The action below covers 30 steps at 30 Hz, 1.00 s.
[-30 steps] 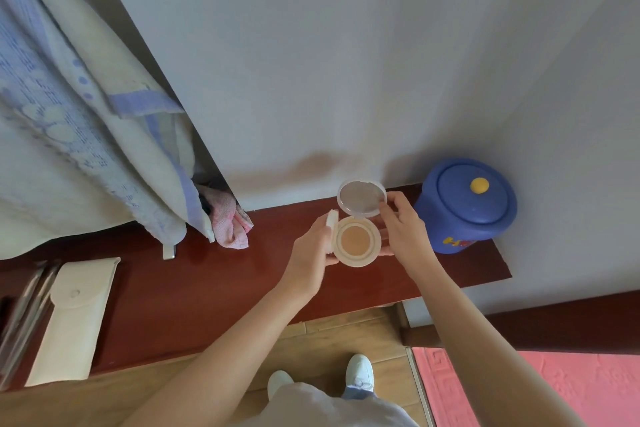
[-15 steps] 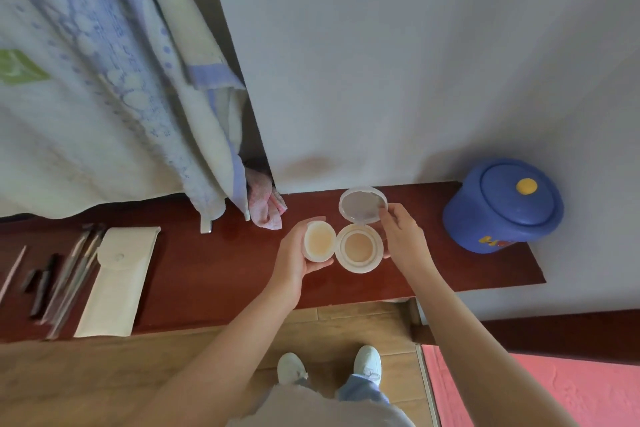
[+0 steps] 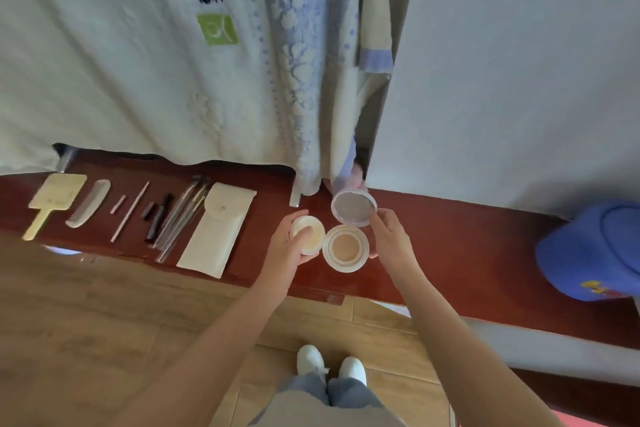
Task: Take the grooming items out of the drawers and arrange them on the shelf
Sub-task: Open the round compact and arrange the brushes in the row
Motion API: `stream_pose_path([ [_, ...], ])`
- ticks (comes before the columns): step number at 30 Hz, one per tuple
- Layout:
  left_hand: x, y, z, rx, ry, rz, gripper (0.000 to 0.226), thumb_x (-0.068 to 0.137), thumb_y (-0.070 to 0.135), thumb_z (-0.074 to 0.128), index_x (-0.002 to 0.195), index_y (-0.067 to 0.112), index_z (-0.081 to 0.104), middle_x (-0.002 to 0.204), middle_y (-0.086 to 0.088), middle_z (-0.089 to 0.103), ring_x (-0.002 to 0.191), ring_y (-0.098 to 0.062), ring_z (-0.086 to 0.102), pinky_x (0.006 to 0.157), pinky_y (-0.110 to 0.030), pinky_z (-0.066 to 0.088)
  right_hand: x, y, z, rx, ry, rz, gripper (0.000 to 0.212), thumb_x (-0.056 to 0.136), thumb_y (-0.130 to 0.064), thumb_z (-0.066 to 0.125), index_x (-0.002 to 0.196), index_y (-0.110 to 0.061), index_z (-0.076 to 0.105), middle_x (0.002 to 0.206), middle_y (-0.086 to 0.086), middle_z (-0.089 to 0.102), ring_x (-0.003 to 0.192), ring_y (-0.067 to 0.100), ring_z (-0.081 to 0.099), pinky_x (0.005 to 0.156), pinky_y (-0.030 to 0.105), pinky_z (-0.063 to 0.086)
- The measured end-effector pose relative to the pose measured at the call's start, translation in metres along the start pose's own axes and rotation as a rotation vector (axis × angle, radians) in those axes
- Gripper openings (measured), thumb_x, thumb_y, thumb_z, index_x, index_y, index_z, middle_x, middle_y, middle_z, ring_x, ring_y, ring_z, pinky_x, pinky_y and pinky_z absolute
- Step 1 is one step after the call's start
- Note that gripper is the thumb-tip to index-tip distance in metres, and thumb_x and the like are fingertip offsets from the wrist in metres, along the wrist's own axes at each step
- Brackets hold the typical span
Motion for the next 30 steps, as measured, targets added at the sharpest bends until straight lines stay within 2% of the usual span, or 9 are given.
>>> stream_pose_path([
  [2,-0.001,0.002,-0.020,0.032,0.014,0.034,0.043,0.086,0.006,0.060,0.123,0.025,0.051,0.115,-0.001,0.050,0.107,-0.020,0.056,0.084,-0.035,0.056,0.000,-0.005,0.023,-0.014,-0.047,-0.011,0.023,0.098,-0.038,0.038,0.111,-0.022,0.047,0.087,-0.009,0.059,0.076,0.006,0.058,0.058,0.022,0.043],
  [4,0.001,0.001,-0.040,0.067,0.010,0.053,0.051,0.084,0.003,0.062,0.128,0.025,0.047,0.118,0.001,0.047,0.107,-0.017,0.055,0.082,-0.032,0.057,0.001,-0.004,0.048,-0.020,-0.085,0.005,0.026,0.096,-0.037,0.043,0.114,-0.020,0.050,0.090,-0.004,0.064,0.082,0.014,0.064,0.067,0.029,0.052],
  [6,0.005,-0.002,-0.059,0.126,-0.013,0.067,0.056,0.083,0.003,0.064,0.130,0.026,0.043,0.123,0.002,0.045,0.110,-0.014,0.053,0.082,-0.029,0.056,0.001,-0.003,0.072,-0.030,-0.116,0.018,0.030,0.093,-0.034,0.047,0.119,-0.020,0.052,0.095,-0.001,0.067,0.086,0.020,0.067,0.075,0.036,0.053],
  [8,0.015,-0.004,-0.079,0.251,-0.027,0.091,0.062,0.081,0.006,0.068,0.133,0.026,0.040,0.130,0.002,0.043,0.116,-0.014,0.048,0.093,-0.034,0.051,0.005,-0.004,0.094,-0.027,-0.130,0.023,0.031,0.091,-0.033,0.049,0.119,-0.021,0.052,0.096,0.001,0.068,0.087,0.022,0.067,0.075,0.037,0.054],
  [11,0.032,-0.005,-0.102,0.423,-0.098,0.129,0.074,0.077,0.013,0.074,0.138,0.024,0.035,0.136,0.004,0.041,0.124,-0.013,0.041,0.106,-0.036,0.038,0.010,-0.007,0.120,-0.014,-0.097,0.033,0.033,0.089,-0.033,0.050,0.121,-0.023,0.051,0.099,0.001,0.067,0.090,0.022,0.066,0.080,0.040,0.053],
  [14,0.044,-0.005,-0.114,0.425,-0.212,0.144,0.075,0.075,0.013,0.077,0.137,0.025,0.034,0.131,0.006,0.043,0.123,-0.013,0.043,0.103,-0.032,0.038,0.013,-0.008,0.136,0.001,-0.005,0.052,0.032,0.088,-0.033,0.051,0.119,-0.026,0.051,0.100,-0.001,0.066,0.092,0.020,0.064,0.085,0.042,0.053],
  [23,0.062,-0.002,-0.122,0.410,-0.407,0.160,0.072,0.077,0.003,0.072,0.135,0.025,0.035,0.122,0.011,0.042,0.114,-0.008,0.044,0.092,-0.021,0.038,0.014,0.002,0.152,0.046,0.171,0.109,0.037,0.087,-0.026,0.052,0.124,-0.023,0.049,0.096,-0.002,0.063,0.091,0.016,0.060,0.071,0.026,0.045],
  [26,0.063,-0.007,-0.123,0.412,-0.410,0.141,0.073,0.077,0.004,0.073,0.135,0.026,0.035,0.126,0.007,0.043,0.119,-0.013,0.044,0.098,-0.026,0.039,0.014,0.004,0.155,0.015,0.161,0.116,0.041,0.088,-0.023,0.050,0.129,-0.023,0.047,0.093,-0.006,0.061,0.087,0.012,0.057,0.064,0.021,0.041],
  [30,0.065,-0.012,-0.125,0.429,-0.396,0.138,0.075,0.076,0.005,0.074,0.136,0.024,0.033,0.125,0.005,0.043,0.120,-0.013,0.044,0.102,-0.028,0.037,0.011,0.005,0.157,-0.017,0.145,0.106,0.045,0.087,-0.020,0.054,0.131,-0.022,0.046,0.100,-0.009,0.064,0.093,0.011,0.059,0.066,0.020,0.041],
])
Point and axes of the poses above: each hand's wrist, its own x-axis towards the middle knuckle, its own z-axis out of the palm, y = z × x, the point moved 8 cm from there along x, towards the middle knuckle
